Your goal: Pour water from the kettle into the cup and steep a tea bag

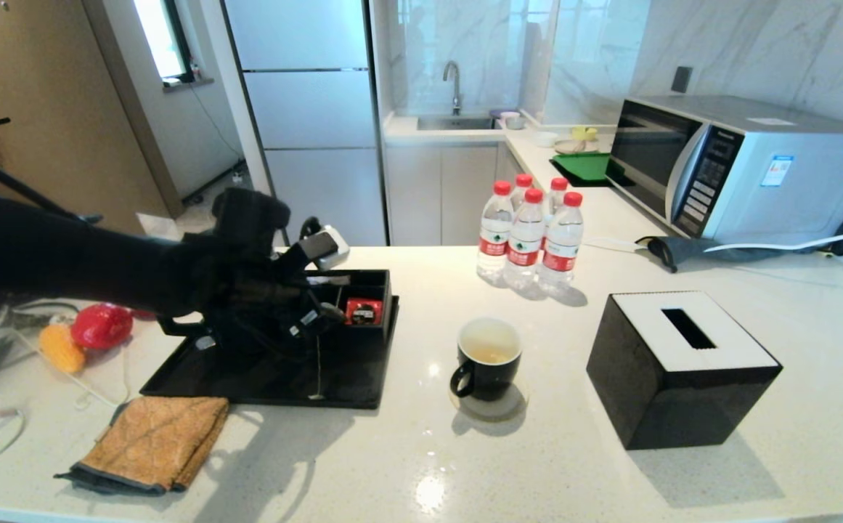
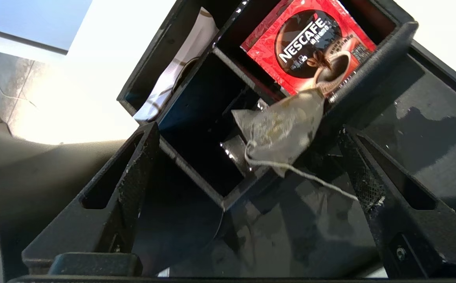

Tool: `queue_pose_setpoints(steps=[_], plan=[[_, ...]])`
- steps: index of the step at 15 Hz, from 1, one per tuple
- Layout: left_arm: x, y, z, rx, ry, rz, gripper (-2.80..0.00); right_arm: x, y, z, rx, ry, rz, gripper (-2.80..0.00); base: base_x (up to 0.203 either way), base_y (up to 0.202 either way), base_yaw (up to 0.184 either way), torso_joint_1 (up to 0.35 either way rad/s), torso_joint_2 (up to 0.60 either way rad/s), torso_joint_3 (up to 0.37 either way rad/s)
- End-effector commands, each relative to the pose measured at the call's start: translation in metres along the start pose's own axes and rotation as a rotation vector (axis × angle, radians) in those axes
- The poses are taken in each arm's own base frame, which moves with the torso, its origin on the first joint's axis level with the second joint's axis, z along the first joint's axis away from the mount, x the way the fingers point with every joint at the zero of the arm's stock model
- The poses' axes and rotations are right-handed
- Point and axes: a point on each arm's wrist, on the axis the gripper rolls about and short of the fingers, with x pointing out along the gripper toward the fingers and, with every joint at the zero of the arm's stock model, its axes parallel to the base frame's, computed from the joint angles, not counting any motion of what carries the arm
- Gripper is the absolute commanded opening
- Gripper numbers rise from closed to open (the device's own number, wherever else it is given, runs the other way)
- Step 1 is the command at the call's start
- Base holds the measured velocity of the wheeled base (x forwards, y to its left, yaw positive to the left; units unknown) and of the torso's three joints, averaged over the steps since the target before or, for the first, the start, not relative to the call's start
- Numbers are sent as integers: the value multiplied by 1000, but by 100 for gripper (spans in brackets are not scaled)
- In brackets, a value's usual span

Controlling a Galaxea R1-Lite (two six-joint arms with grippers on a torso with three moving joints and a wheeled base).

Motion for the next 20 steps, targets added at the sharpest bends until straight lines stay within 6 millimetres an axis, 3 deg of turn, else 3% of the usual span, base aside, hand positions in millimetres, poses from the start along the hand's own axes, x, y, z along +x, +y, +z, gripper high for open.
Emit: queue_pose_setpoints(steps=[1, 20], plan=[[10, -1, -1, 3, 11, -8, 0, 0, 0, 0, -1, 2, 1, -280, 0, 0, 0, 0, 0, 0], [25, 0, -6, -1, 32, -17, 0, 0, 0, 0, -1, 2, 1, -280, 0, 0, 0, 0, 0, 0]])
